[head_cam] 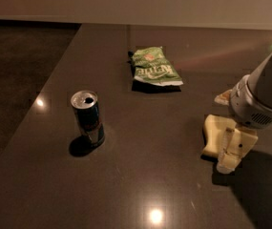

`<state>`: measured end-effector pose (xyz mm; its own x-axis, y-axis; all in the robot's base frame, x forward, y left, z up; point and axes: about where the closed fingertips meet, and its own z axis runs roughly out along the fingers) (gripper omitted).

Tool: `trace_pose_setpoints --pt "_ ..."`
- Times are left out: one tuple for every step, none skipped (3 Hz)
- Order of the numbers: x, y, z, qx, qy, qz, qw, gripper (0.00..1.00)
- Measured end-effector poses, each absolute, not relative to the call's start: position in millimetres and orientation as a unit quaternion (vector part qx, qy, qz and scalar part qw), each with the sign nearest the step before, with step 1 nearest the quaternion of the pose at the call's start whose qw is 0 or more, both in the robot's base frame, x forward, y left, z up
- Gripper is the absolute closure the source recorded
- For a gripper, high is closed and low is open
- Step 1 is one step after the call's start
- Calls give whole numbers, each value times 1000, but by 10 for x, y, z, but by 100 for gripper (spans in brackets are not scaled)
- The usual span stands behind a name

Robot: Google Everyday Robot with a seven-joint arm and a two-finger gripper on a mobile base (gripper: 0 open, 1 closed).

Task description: Move sponge near green jalapeno chip bag

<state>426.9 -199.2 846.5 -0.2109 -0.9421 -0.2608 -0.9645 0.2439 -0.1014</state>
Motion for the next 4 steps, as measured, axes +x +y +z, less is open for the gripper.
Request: trace_pose_setpoints --pt "4279 -2007 8364 -619 774 43 125 0" --pt "4297 -2037 8296 -618 777 44 114 13" --pt "4347 -2033 8279 -614 781 49 103 44" --pt "4445 -1970 8368 -612 781 60 106 67"
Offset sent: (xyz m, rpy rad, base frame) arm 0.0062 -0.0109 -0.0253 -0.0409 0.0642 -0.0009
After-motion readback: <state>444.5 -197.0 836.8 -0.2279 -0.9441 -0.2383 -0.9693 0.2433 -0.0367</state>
